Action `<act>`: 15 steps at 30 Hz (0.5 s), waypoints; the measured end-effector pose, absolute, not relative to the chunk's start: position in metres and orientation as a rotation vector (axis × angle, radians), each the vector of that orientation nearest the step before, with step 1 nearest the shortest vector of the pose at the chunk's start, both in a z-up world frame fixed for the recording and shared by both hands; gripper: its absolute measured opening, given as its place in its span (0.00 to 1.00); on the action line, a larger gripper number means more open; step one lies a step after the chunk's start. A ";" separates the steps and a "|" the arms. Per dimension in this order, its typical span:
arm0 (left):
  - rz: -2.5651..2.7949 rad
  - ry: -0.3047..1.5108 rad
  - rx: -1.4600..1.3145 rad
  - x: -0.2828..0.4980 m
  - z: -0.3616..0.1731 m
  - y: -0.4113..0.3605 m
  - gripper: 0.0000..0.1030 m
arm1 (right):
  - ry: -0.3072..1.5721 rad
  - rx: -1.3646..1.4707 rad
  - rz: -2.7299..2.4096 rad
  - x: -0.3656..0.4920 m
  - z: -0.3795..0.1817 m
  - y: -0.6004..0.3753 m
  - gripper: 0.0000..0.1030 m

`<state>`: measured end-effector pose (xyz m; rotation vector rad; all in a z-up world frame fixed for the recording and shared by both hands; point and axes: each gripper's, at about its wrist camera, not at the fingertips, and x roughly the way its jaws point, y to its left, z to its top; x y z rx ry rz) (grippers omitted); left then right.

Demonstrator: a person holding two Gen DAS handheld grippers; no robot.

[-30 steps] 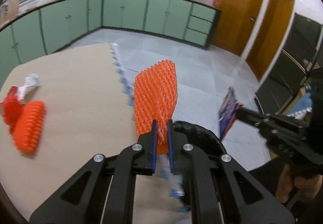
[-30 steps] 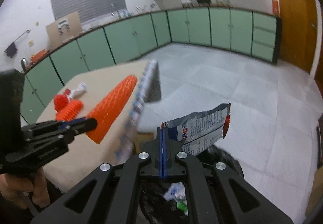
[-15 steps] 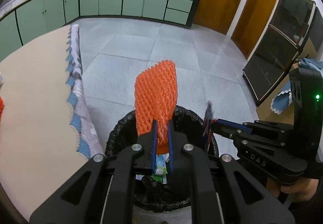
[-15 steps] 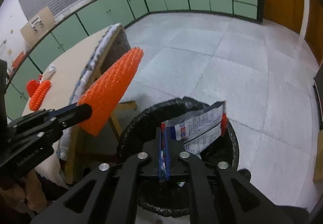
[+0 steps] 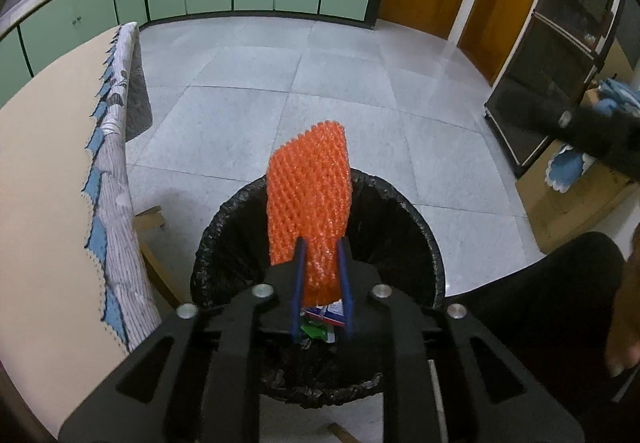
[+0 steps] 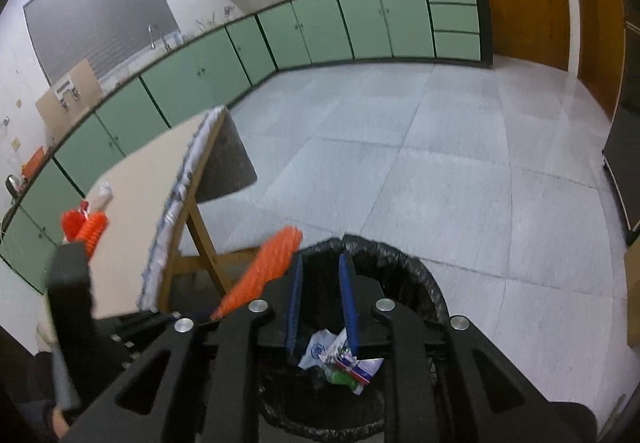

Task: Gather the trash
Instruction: 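Carry the foam net and snack bag to the bin and release both, then move both open grippers back over the table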

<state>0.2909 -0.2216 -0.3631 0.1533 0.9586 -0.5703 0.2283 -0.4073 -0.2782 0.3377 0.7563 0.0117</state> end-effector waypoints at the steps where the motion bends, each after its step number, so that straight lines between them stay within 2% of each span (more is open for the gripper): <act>1: -0.568 0.954 0.157 0.289 -0.362 -0.222 0.26 | 0.748 0.335 0.014 0.227 -0.275 -0.406 0.19; 2: -0.563 0.949 0.161 0.288 -0.360 -0.221 0.34 | 0.743 0.334 0.017 0.226 -0.273 -0.406 0.19; 3: -0.559 0.941 0.163 0.286 -0.359 -0.221 0.36 | 0.738 0.332 0.019 0.226 -0.271 -0.405 0.19; 5: -0.560 0.935 0.167 0.284 -0.358 -0.220 0.36 | 0.731 0.330 0.022 0.226 -0.269 -0.404 0.19; 8: -0.550 0.926 0.165 0.281 -0.355 -0.217 0.43 | 0.732 0.330 0.023 0.225 -0.269 -0.403 0.19; 15: -0.521 0.885 0.137 0.280 -0.333 -0.202 0.50 | 0.734 0.309 0.031 0.222 -0.264 -0.399 0.19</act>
